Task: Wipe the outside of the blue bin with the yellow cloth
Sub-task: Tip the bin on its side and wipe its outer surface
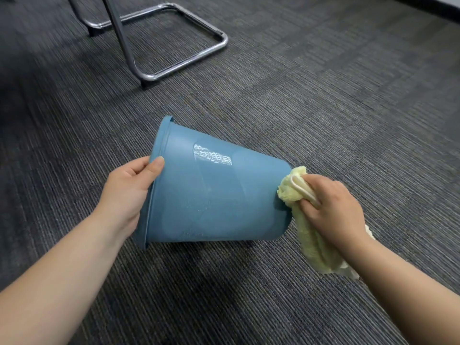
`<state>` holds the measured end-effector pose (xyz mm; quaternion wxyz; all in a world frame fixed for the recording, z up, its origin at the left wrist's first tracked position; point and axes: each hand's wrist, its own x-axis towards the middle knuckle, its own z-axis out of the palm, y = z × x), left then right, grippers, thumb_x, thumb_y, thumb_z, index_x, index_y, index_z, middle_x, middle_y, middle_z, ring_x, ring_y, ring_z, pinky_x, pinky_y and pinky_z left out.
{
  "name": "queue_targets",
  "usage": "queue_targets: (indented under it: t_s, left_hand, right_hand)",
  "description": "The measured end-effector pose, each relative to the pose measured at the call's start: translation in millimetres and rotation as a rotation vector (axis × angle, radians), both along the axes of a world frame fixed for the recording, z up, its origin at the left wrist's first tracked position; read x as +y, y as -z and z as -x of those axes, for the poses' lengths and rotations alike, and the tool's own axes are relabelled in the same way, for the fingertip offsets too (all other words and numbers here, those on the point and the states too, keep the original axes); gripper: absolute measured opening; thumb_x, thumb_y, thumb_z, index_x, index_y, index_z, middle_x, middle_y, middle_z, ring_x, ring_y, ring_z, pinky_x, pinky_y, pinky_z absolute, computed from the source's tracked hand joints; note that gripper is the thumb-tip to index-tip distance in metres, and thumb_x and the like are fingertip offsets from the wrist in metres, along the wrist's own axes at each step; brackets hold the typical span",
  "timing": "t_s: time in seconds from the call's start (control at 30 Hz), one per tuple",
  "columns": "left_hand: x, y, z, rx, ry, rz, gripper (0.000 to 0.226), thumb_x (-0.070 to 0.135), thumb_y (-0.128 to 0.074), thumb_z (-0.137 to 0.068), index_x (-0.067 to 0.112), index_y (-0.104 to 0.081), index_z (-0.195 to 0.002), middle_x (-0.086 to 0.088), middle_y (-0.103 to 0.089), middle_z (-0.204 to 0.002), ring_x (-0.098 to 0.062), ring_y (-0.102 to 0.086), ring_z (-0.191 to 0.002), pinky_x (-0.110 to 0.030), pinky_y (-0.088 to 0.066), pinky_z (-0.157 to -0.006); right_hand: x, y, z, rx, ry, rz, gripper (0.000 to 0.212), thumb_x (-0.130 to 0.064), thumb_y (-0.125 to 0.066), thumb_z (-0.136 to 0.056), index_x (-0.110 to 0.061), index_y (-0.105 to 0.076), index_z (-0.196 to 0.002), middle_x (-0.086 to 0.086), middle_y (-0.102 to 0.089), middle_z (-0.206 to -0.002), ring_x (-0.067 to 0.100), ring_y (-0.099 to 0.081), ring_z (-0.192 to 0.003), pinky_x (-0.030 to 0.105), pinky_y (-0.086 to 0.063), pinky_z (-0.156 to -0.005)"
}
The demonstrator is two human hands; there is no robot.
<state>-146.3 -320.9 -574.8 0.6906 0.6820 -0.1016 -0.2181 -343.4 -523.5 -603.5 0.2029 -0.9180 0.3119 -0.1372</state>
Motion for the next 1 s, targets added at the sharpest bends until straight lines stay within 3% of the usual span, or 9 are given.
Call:
queue_targets:
  t_s: [0.2,0.33,0.43,0.53,0.6,0.67,0.77,0.9,1.0]
  left_hand:
    - [-0.2,7.7,-1.2,-0.114,-0.179,-0.094,0.015,0.017,-0.058,-0.082,0.025,-0.046,-0.079,0.005,-0.060,-0.079,0.008,-0.059,-0.050,-0.010,-0.047,-0.046]
    - [-0.1,6.5,2.4,-0.289,-0.113,-0.172,0.022,0.014,-0.064,-0.077,0.032,-0.051,-0.078,0.014,-0.060,-0.082,0.016,-0.058,-0.060,-0.004,-0.046,-0.055]
    - [0.3,1.6,4.3,-0.424,0.025,-0.212,0.038,0.008,-0.063,-0.077,0.042,-0.053,-0.092,0.021,-0.057,-0.092,0.024,-0.053,-0.073,0.002,-0.041,-0.068]
    - [4.7,-0.9,5.5,-0.459,0.163,-0.266,0.055,0.007,-0.059,-0.079,0.047,-0.041,-0.113,0.023,-0.054,-0.109,0.011,-0.052,-0.096,-0.008,-0.038,-0.084]
    - [8.9,-4.3,3.1,-0.453,0.251,-0.331,0.062,0.006,-0.057,-0.080,0.048,-0.032,-0.119,0.016,-0.050,-0.120,-0.004,-0.049,-0.106,-0.015,-0.033,-0.088]
    - [11.1,-9.5,0.0,-0.443,0.352,-0.363,0.066,0.007,-0.057,-0.081,0.051,-0.026,-0.120,0.009,-0.047,-0.124,-0.007,-0.047,-0.109,-0.020,-0.032,-0.092]
    - [9.5,-18.0,0.8,-0.407,0.474,-0.357,0.068,0.010,-0.058,-0.080,0.056,-0.025,-0.117,0.005,-0.053,-0.124,-0.010,-0.051,-0.107,-0.023,-0.037,-0.093]
    - [2.3,-23.6,10.6,-0.428,0.469,-0.329,0.064,0.008,-0.062,-0.077,0.055,-0.035,-0.111,-0.013,-0.062,-0.108,-0.019,-0.055,-0.091,-0.013,-0.041,-0.084]
    - [-1.2,-23.0,16.4,-0.443,0.325,-0.301,0.056,0.006,-0.066,-0.073,0.045,-0.046,-0.109,-0.003,-0.064,-0.089,-0.002,-0.053,-0.074,-0.009,-0.041,-0.077]
  right_hand:
    - [0.7,3.0,-8.6,0.024,0.033,-0.051,0.030,-0.018,-0.056,-0.077,-0.019,-0.054,-0.106,0.005,-0.063,-0.101,0.031,-0.052,-0.091,0.031,-0.033,-0.064]
    - [-3.5,-0.3,-7.4,0.046,0.076,-0.073,0.028,-0.014,-0.056,-0.076,-0.016,-0.055,-0.104,0.009,-0.063,-0.097,0.032,-0.052,-0.089,0.032,-0.033,-0.063]
    - [-12.2,-5.5,-5.5,0.081,0.111,-0.144,0.028,-0.014,-0.055,-0.077,-0.016,-0.054,-0.106,0.011,-0.064,-0.096,0.031,-0.055,-0.087,0.032,-0.034,-0.064]
    - [-21.2,-16.1,-2.7,0.073,0.159,-0.202,0.027,-0.017,-0.055,-0.078,-0.020,-0.054,-0.105,0.010,-0.065,-0.094,0.028,-0.055,-0.082,0.033,-0.036,-0.067]
    - [-23.6,-28.0,-3.4,0.017,0.188,-0.203,0.025,-0.016,-0.055,-0.077,-0.021,-0.055,-0.102,0.009,-0.064,-0.092,0.028,-0.055,-0.081,0.034,-0.037,-0.068]
    - [-19.9,-41.6,-10.7,-0.059,0.181,-0.173,0.025,-0.016,-0.056,-0.076,-0.021,-0.055,-0.100,0.005,-0.062,-0.087,0.028,-0.055,-0.082,0.033,-0.037,-0.068]
    - [-0.8,-59.5,-33.7,-0.127,0.070,-0.119,0.028,-0.018,-0.058,-0.075,-0.022,-0.055,-0.103,0.004,-0.063,-0.093,0.029,-0.055,-0.090,0.034,-0.037,-0.070]
    - [27.2,-67.9,-66.5,-0.128,-0.105,-0.046,0.036,-0.022,-0.057,-0.077,-0.023,-0.052,-0.112,0.000,-0.060,-0.114,0.026,-0.049,-0.102,0.031,-0.035,-0.073]
    - [38.2,-70.5,-76.2,-0.145,-0.139,0.015,0.036,-0.022,-0.057,-0.077,-0.025,-0.050,-0.113,-0.005,-0.058,-0.116,0.023,-0.046,-0.098,0.027,-0.027,-0.066]
